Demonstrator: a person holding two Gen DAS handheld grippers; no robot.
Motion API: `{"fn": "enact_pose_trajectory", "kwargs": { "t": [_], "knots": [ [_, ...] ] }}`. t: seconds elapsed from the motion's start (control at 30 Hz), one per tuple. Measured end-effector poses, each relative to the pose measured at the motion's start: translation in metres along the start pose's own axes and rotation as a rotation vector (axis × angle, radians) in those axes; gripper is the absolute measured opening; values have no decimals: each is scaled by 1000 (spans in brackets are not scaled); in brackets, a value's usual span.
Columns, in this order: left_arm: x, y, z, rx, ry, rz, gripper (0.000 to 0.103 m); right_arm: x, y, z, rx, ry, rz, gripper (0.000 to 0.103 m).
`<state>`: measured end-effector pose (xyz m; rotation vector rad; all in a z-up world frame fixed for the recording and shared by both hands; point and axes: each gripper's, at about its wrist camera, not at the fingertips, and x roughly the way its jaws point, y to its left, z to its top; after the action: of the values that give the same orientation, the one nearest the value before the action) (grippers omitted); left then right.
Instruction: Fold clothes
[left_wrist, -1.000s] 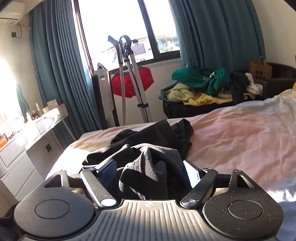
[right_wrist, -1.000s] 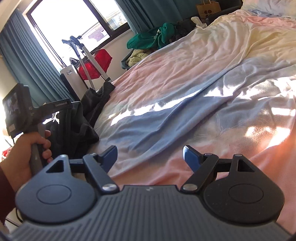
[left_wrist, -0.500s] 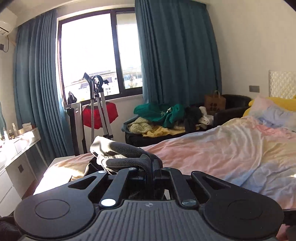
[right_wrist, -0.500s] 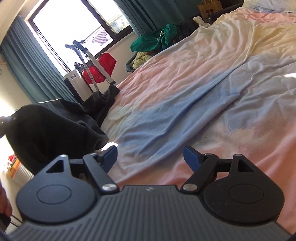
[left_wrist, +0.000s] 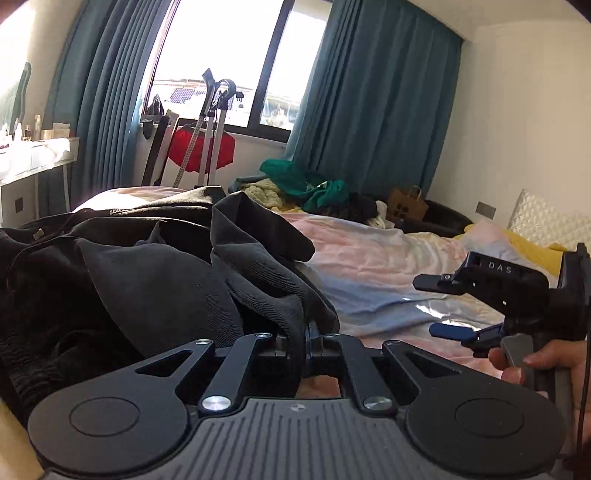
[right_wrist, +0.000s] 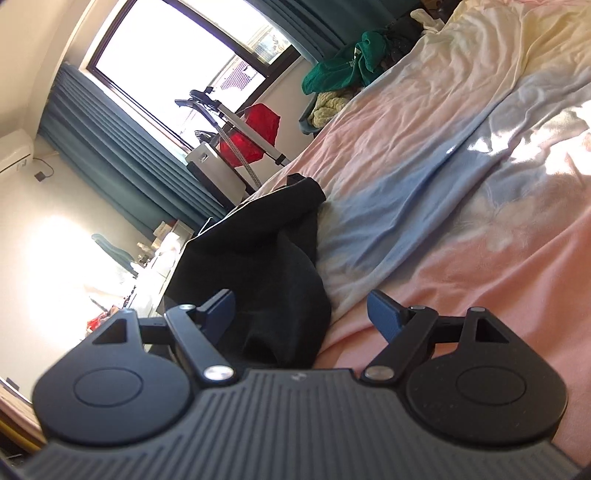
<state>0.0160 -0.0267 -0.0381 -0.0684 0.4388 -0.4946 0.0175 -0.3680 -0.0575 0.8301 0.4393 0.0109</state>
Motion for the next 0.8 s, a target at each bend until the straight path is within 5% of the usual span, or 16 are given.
{"fn": "enact_pose_trajectory", "kwargs": {
  "t": [0.1, 0.3, 0.43, 0.7, 0.77, 0.8],
  "knots": [
    [2, 6, -4, -30, -18, -4, 8, 9, 9, 5, -14, 29, 8, 82],
    [14, 30, -14, -251, 35, -25, 8, 64, 51, 40, -103, 87, -3, 82],
    [31, 38, -23, -230, 47, -14, 8, 140, 86, 71, -141, 132, 4, 81],
    [67, 54, -41, -205, 93, -63, 7, 275, 90, 89, 93, 181, -92, 78],
    [74, 58, -45, -202, 113, -78, 7, 300, 89, 90, 137, 179, -140, 46],
    [76, 61, -46, -209, 121, -89, 7, 304, 88, 90, 122, 172, -196, 15]
  ]
}}
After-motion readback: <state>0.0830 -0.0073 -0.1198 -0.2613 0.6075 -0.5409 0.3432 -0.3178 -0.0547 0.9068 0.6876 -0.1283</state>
